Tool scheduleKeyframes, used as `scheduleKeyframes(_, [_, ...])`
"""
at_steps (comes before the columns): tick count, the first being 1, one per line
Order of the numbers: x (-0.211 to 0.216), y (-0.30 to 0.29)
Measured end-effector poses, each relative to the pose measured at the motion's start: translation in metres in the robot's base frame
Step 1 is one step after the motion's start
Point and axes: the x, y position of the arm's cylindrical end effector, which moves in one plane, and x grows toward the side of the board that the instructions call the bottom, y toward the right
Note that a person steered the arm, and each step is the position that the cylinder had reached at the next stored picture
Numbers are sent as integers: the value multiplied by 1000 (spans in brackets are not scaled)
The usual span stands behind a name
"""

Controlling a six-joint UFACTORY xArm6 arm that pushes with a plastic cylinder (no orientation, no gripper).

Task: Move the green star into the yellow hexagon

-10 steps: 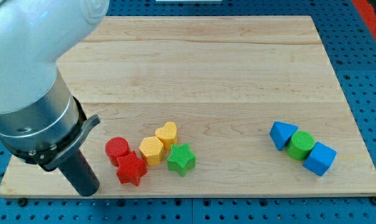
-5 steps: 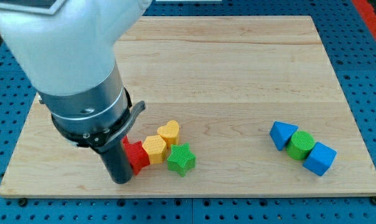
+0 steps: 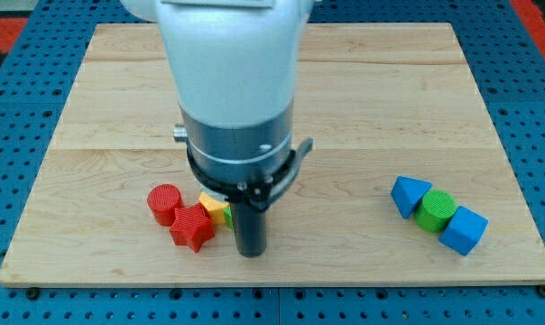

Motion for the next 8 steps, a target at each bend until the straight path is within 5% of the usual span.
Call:
scheduleKeyframes(6, [-46, 20])
scheduleKeyframes(8, [-47, -83])
